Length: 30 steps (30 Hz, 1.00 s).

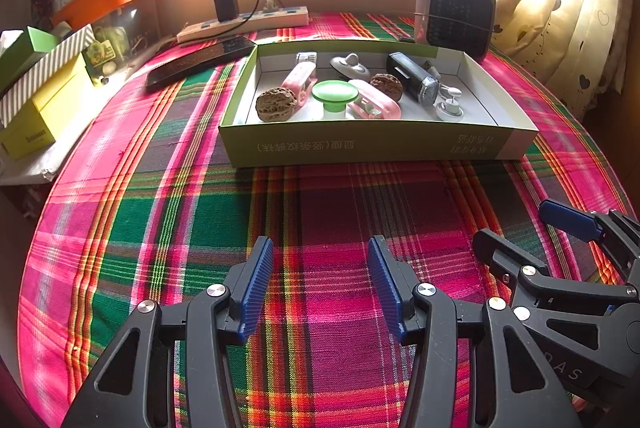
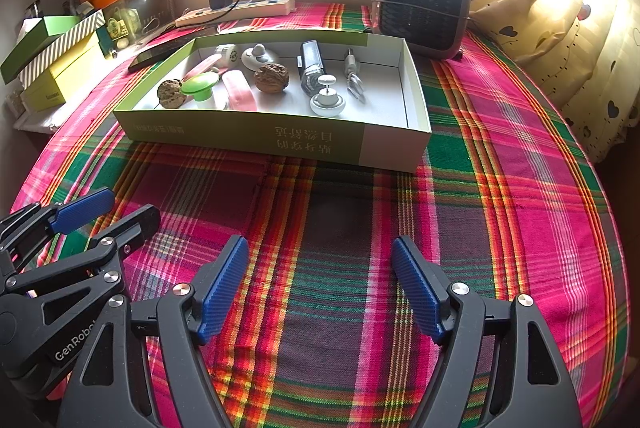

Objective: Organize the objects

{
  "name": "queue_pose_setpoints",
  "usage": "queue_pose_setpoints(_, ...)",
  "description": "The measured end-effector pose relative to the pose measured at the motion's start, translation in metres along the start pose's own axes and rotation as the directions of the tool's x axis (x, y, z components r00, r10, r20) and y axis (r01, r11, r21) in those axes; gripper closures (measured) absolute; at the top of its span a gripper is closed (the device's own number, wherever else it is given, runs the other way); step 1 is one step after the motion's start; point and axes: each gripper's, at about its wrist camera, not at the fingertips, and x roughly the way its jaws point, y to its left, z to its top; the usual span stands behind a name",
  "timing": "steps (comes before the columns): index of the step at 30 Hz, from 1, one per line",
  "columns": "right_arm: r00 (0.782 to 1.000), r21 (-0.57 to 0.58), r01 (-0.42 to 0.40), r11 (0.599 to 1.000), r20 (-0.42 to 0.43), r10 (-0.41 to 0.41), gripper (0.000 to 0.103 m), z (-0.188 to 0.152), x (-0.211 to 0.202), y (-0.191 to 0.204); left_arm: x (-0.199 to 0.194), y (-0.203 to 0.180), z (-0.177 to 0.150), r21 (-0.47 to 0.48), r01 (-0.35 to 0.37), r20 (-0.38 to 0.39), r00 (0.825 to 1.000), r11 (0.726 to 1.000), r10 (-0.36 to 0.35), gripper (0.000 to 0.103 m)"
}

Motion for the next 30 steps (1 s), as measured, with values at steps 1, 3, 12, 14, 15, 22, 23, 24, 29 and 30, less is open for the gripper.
queue_pose_setpoints(1,1.000,0.000,0.000,1.000,0.000,0.000,0.028,0.0000,0.0000,0.0000,0.0000,-0.0001,0.0000,0.000,0.000,0.000,1.000,1.000,0.000,0.055)
queue_pose_setpoints(3,1.000,0.000,0.000,1.000,0.000,0.000,0.028,-0.0001,0.0000,0.0000,0.0000,0.0000,0.0000,0.000,0.000,0.000,1.000,1.000,0.000,0.055)
queue_pose_setpoints(12,1.000,0.000,0.000,1.000,0.000,0.000,0.028,-0.0001,0.0003,-0.0002,-0.0003,0.0001,-0.0001,0.000,0.000,0.000,1.000,1.000,0.000,0.055)
queue_pose_setpoints(14,1.000,0.000,0.000,1.000,0.000,0.000,0.028,-0.0002,0.0004,-0.0001,-0.0004,0.0004,0.0000,0.000,0.000,0.000,1.000,1.000,0.000,0.055)
queue_pose_setpoints(15,1.000,0.000,0.000,1.000,0.000,0.000,0.028,-0.0002,0.0004,-0.0001,-0.0005,0.0003,-0.0001,0.000,0.000,0.000,1.000,1.000,0.000,0.055)
queue_pose_setpoints(22,1.000,0.000,0.000,1.000,0.000,0.000,0.028,-0.0003,0.0005,0.0000,-0.0005,0.0004,-0.0001,0.000,0.000,0.001,1.000,1.000,0.000,0.055)
queue_pose_setpoints(23,1.000,0.000,0.000,1.000,0.000,0.000,0.028,-0.0003,0.0005,-0.0001,-0.0005,0.0002,-0.0001,-0.001,0.000,0.001,1.000,1.000,0.000,0.055)
queue_pose_setpoints(24,1.000,0.000,0.000,1.000,0.000,0.000,0.028,-0.0003,0.0005,-0.0002,-0.0005,0.0005,-0.0001,-0.001,0.000,0.001,1.000,1.000,0.000,0.055)
queue_pose_setpoints(29,1.000,0.000,0.000,1.000,0.000,0.000,0.027,-0.0004,0.0005,-0.0006,-0.0005,0.0003,0.0000,-0.001,0.000,0.001,1.000,1.000,0.000,0.055)
queue_pose_setpoints(30,1.000,0.000,0.000,1.000,0.000,0.000,0.027,-0.0004,0.0004,-0.0006,-0.0005,0.0004,0.0000,-0.001,0.000,0.001,1.000,1.000,0.000,0.055)
